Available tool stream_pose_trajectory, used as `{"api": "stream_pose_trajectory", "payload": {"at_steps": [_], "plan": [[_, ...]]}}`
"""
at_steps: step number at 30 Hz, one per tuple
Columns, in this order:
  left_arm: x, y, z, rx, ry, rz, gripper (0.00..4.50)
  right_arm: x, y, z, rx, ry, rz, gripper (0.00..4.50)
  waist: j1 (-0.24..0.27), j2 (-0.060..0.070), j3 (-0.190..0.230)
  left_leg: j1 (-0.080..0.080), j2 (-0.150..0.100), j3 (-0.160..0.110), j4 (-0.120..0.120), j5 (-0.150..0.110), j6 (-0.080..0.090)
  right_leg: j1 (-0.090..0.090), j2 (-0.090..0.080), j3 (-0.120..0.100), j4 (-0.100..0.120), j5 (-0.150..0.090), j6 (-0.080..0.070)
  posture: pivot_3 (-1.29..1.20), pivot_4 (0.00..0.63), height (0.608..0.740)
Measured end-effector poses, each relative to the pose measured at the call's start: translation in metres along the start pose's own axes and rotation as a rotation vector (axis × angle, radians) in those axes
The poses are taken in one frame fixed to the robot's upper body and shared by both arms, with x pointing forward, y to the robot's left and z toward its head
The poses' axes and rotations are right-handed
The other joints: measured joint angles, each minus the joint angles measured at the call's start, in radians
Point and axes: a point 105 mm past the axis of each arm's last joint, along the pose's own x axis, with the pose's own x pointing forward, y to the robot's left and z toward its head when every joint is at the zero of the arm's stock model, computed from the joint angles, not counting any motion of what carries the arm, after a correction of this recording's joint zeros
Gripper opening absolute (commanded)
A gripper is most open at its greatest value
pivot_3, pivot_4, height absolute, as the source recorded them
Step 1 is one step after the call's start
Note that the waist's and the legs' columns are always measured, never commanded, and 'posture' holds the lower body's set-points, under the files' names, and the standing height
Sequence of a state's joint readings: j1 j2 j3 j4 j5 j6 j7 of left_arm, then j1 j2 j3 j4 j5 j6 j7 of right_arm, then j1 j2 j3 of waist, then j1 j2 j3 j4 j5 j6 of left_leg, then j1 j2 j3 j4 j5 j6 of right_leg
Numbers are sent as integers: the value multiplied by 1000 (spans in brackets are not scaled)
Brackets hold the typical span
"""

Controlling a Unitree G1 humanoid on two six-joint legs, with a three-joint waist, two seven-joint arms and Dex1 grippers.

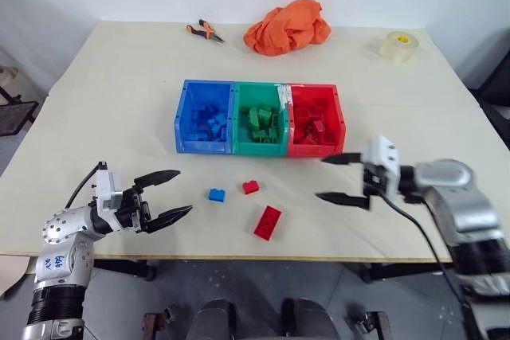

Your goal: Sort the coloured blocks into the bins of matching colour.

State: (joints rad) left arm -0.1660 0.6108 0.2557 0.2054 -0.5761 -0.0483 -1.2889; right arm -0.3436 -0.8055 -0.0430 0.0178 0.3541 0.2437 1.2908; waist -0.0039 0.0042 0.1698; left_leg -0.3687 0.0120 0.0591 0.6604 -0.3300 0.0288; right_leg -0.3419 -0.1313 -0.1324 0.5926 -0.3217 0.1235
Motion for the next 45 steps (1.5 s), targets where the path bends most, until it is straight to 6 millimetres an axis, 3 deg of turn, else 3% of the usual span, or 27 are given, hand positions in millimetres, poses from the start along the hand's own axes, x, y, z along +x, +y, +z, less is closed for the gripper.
{"api": "stream_pose_trajectory", "payload": {"at_steps": [5,11,14,17,20,32,42,45], "plan": [[-4,4,-1,-2,11,-12,4500,-35,13,-29,64,137,-36,4467,0,0,0,1,2,4,0,0,0,0,0,-1,-1,0,0,0,150,740],[-5,3,0,3,13,-37,4500,-30,14,-17,27,121,-46,4467,2,0,0,1,2,4,0,0,0,-1,-1,0,-1,0,0,0,150,740],[-3,4,1,5,11,-42,4500,1,17,-3,3,59,-4,4467,0,-1,0,1,2,3,0,0,0,-1,-1,0,-1,0,0,0,150,740],[2,5,4,18,2,-57,4500,39,35,7,-26,5,117,4467,0,-1,0,0,2,3,0,0,-1,-2,-1,0,0,0,0,0,150,740],[3,3,4,18,2,-61,4500,63,46,13,-67,-8,213,4467,2,-1,0,0,1,2,0,0,0,-2,0,0,1,0,0,0,150,740],[-4,-13,-2,-6,18,-41,4500,110,59,23,-286,-23,494,4467,-4,-1,0,1,1,1,1,-1,0,-1,0,0,2,0,0,0,150,740],[-6,-19,-2,0,15,0,4500,143,60,22,-279,-45,607,4467,-8,-1,0,0,1,-1,2,-1,0,-1,0,0,4,0,0,0,150,740],[-8,-22,-4,-8,19,17,4500,144,60,15,-250,-39,625,3552,-11,-1,0,0,1,-1,2,-1,0,-1,0,0,4,0,0,0,150,740]]}}
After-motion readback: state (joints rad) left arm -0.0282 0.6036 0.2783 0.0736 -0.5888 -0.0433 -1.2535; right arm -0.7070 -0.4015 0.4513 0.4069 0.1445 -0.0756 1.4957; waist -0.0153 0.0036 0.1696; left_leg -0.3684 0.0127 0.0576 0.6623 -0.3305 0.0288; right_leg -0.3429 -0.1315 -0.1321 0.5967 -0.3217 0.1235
